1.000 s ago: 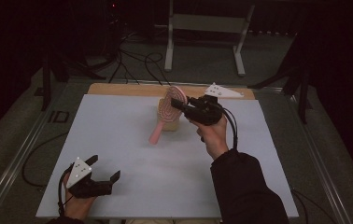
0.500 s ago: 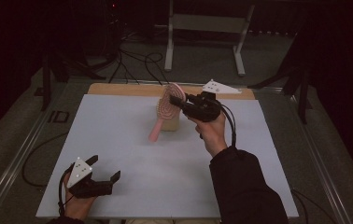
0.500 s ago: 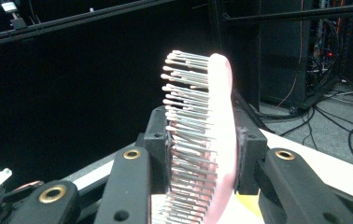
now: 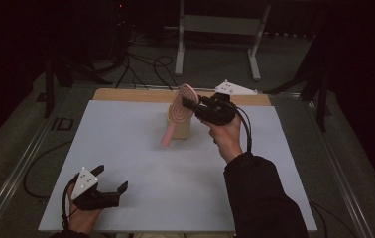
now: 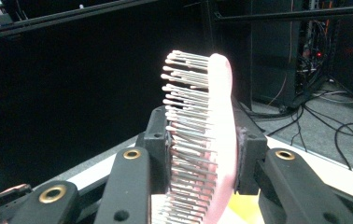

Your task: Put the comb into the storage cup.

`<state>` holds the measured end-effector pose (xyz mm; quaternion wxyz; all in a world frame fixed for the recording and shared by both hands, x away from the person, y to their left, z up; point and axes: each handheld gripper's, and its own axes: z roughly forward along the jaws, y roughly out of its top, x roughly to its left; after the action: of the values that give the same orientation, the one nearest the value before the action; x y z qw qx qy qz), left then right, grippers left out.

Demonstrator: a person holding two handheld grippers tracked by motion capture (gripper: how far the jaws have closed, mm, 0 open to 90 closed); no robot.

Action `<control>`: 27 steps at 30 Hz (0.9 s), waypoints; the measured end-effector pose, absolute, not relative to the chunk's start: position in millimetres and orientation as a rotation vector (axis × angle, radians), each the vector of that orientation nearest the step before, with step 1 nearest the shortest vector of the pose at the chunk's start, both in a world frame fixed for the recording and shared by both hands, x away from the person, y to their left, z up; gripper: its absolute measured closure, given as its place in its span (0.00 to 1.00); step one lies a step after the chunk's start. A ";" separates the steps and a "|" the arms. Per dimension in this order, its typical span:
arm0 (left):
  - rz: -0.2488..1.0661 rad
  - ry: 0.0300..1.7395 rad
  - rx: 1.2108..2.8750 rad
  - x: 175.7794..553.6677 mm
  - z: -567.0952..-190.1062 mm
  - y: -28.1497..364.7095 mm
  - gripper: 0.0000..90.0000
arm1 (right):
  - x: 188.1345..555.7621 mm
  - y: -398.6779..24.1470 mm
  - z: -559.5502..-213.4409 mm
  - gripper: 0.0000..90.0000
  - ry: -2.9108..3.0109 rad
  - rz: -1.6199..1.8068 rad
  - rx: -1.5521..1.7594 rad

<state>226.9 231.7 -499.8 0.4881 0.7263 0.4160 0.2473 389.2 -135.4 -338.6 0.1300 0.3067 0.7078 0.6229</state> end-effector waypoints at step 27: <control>0.609 1.016 1.764 227.0 -500.0 232.2 0.00 | 403.0 -136.8 -327.0 0.73 2.004 1.803 0.925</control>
<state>227.0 232.2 -500.0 0.4866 0.7253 0.4178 0.2503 403.0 -136.8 -327.0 0.1455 0.3210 0.6958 0.6259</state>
